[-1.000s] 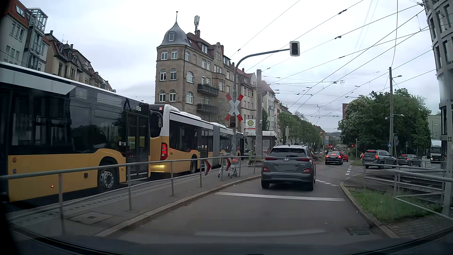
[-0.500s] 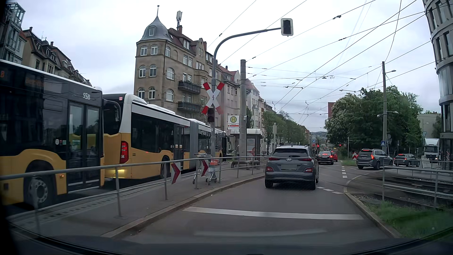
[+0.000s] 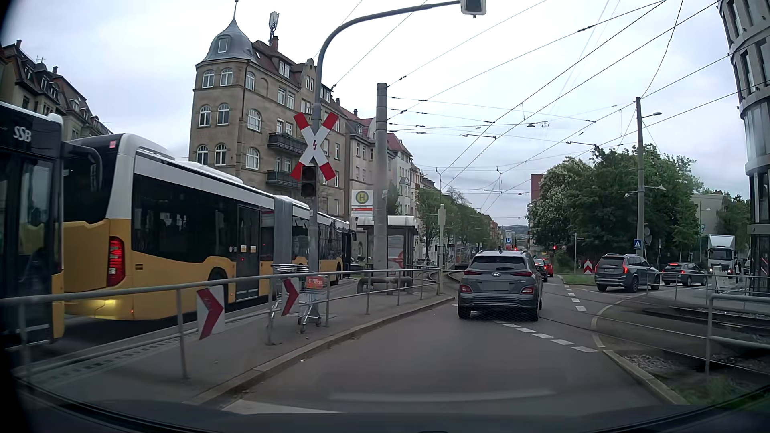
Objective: Follow the waypoints while adhering to traffic rules and regulations
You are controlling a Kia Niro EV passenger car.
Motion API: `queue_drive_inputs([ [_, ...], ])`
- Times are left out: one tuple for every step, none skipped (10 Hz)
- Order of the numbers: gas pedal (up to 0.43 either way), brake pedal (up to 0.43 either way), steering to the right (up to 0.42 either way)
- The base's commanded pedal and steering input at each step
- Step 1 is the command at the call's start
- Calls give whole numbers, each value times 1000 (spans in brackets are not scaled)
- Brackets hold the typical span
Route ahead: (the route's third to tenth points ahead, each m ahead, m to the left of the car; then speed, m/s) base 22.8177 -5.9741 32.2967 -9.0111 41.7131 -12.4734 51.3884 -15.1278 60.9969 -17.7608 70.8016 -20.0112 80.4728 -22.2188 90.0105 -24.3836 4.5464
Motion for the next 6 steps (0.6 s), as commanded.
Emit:
queue_drive_inputs([
  [20, 0, 120],
  [47, 0, 121],
  [67, 0, 123],
  [79, 0, 127],
  [98, 0, 130],
  [130, 0, 130],
])
